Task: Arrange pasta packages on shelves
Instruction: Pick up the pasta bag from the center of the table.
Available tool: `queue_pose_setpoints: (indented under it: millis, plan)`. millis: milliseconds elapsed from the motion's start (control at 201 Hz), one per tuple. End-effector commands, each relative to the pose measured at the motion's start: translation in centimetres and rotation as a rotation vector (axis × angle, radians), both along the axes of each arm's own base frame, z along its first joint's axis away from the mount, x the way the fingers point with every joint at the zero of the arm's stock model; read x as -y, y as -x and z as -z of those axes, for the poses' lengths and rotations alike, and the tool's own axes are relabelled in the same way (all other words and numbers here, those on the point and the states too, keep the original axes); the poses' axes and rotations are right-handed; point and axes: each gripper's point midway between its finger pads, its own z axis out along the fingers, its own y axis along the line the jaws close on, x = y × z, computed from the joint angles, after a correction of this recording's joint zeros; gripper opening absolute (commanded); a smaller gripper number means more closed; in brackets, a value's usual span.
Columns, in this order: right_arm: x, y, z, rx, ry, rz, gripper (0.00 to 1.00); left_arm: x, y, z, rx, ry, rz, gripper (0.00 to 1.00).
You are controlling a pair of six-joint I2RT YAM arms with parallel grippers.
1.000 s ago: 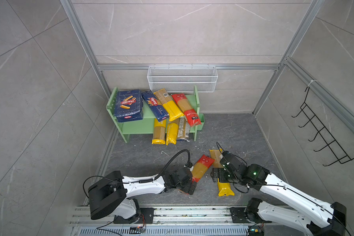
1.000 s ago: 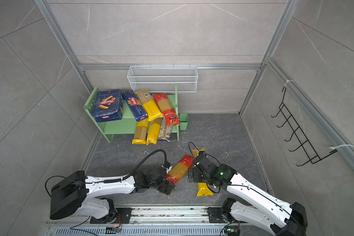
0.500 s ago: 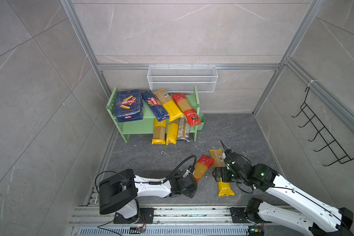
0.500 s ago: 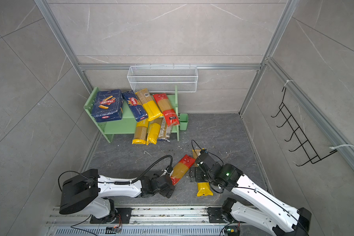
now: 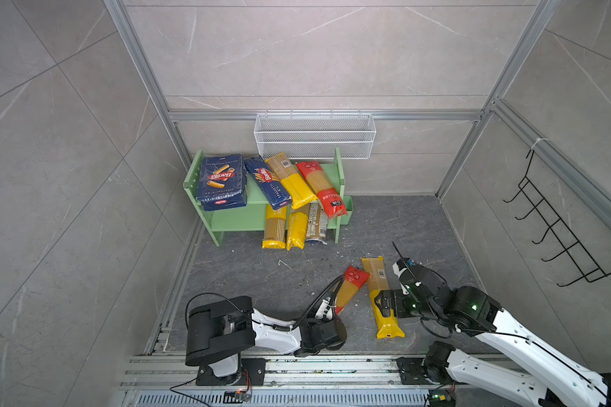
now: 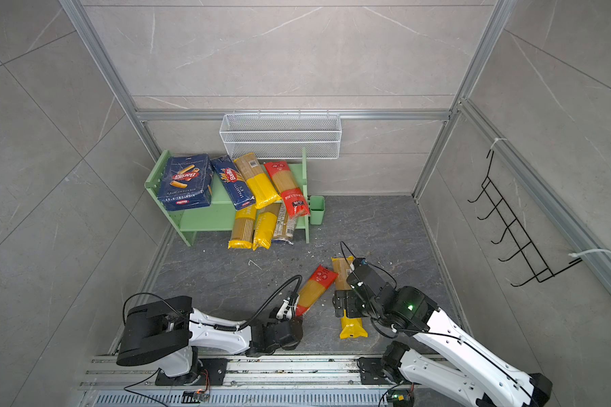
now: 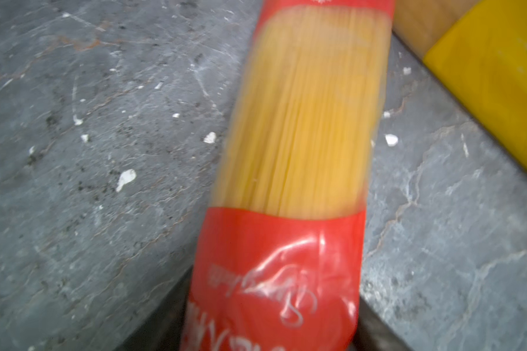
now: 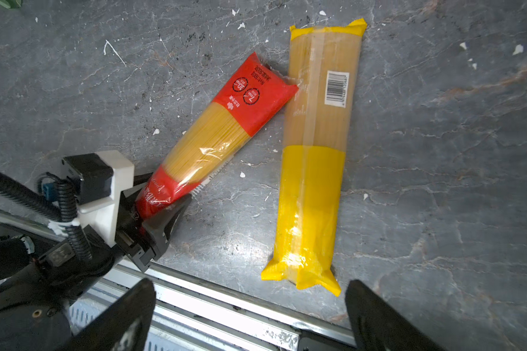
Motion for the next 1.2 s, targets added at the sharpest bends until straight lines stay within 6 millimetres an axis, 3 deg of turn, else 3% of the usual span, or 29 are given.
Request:
queue_pose_setpoints:
  millis: [0,224,388,543,772,956,1195]
  plan:
    - [1.1,0.2,-0.9,0.018,0.028,0.010,0.99,-5.6,2.8,4.9,-0.135,-0.192,-0.013,0.34]
    - [0.3,0.1,-1.2,0.017,0.008,-0.012,1.00,-6.6,3.0,4.1,-0.079,-0.217,-0.051,0.00]
    - [-0.5,-0.4,-1.7,0.028,-0.006,-0.034,1.00,-7.3,2.9,1.8,-0.005,-0.246,-0.095,0.00]
    - [-1.6,-1.1,-2.4,0.043,-0.013,-0.065,1.00,-8.5,2.8,-1.7,0.078,-0.211,-0.144,0.00]
    - [-3.9,-2.4,-3.2,0.064,-0.042,-0.121,1.00,-11.8,2.7,-7.4,0.140,-0.137,-0.239,0.00]
    - [-5.9,-3.2,-3.5,0.073,-0.081,-0.165,1.00,-14.6,2.5,-10.5,0.170,-0.105,-0.336,0.00]
    - [-7.6,-4.2,-4.5,0.098,-0.098,-0.212,1.00,-15.6,2.4,-15.6,0.244,-0.106,-0.379,0.00]
